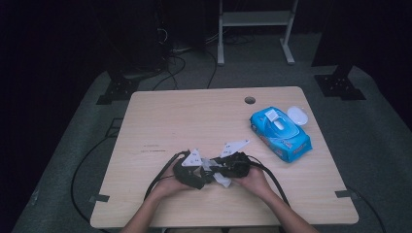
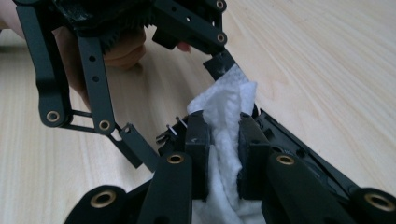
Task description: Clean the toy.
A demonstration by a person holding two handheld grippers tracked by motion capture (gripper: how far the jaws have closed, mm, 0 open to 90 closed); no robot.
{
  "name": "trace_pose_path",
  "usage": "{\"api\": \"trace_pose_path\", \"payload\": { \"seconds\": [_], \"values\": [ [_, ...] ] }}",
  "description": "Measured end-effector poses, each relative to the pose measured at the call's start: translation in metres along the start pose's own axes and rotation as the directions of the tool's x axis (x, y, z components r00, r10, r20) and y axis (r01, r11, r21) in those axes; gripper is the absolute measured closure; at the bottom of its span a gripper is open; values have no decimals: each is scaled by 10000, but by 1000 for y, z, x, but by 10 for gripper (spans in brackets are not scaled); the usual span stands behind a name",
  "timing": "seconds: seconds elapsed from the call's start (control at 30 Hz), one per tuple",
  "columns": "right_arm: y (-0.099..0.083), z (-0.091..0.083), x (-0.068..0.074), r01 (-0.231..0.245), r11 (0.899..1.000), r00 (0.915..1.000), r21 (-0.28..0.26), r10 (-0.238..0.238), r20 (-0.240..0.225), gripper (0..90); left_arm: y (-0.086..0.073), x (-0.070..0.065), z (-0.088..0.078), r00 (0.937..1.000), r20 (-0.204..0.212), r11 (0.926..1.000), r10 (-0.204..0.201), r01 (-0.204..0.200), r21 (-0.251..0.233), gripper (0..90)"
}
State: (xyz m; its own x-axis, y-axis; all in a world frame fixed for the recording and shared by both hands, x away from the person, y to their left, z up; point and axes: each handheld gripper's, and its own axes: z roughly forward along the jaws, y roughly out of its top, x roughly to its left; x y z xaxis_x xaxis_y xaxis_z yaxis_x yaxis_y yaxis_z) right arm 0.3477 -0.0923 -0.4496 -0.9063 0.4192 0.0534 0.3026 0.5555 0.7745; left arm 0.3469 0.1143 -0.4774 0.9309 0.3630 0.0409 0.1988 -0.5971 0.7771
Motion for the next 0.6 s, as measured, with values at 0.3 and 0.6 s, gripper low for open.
{"api": "trace_pose_path", "payload": {
  "seconds": [0.3,0.6],
  "values": [
    [-3,-4,-5,-81,9999,9999,61,82,-97,805,1,0,4,9999,73,9998,-97,96,184,238],
    [2,4,12,51,10000,9963,-59,-56,-858,842,3,-6,3,9983,-271,9986,517,-513,150,247]
  ]
}}
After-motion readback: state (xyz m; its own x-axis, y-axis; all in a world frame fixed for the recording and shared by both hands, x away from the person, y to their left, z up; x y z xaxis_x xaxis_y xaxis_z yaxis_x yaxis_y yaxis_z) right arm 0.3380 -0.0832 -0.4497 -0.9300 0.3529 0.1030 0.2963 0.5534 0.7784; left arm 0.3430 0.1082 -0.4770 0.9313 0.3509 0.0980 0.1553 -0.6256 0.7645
